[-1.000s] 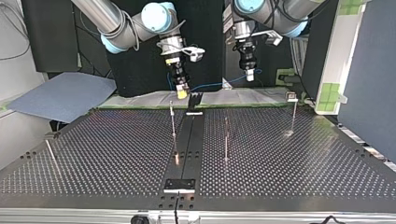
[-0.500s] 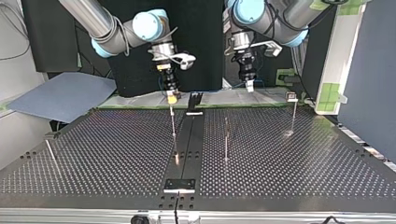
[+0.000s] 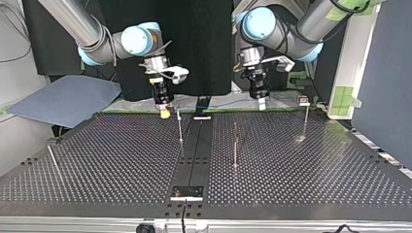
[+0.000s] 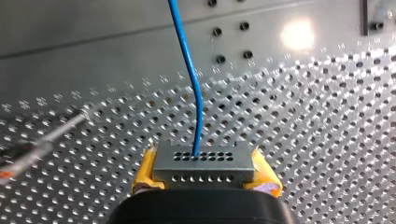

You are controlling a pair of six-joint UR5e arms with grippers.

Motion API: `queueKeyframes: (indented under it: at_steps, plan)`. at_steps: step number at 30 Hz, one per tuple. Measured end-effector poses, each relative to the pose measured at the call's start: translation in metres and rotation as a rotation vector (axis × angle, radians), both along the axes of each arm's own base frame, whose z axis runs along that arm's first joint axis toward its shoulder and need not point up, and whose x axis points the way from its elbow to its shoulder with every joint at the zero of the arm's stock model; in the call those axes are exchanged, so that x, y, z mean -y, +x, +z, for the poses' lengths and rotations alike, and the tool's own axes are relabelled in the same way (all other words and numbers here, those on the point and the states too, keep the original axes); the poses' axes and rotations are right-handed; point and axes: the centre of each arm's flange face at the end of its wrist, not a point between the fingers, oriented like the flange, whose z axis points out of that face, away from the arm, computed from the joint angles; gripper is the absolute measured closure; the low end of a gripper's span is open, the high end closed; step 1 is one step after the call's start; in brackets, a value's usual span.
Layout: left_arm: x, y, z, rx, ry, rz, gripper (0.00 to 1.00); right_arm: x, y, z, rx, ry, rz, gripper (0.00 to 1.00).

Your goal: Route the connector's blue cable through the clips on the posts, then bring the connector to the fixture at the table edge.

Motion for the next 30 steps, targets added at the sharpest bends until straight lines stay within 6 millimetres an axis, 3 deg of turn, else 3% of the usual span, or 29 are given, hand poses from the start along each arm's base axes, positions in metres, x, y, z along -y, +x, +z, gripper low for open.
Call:
queueKeyframes:
  at_steps: [6, 20, 30]
  plan:
    - [-0.005, 0.010, 0.006, 0.012, 0.006, 0.008, 1.00, 0.020, -0.011, 0.006, 0.002, -0.013, 0.013, 1.00]
    - [-0.011, 0.036, 0.023, 0.033, 0.010, -0.001, 1.00, 0.025, 0.005, 0.026, 0.005, -0.044, 0.069, 1.00]
    - [-0.010, 0.051, 0.022, 0.003, 0.025, -0.005, 1.00, 0.030, 0.010, 0.036, 0.010, -0.053, 0.072, 1.00]
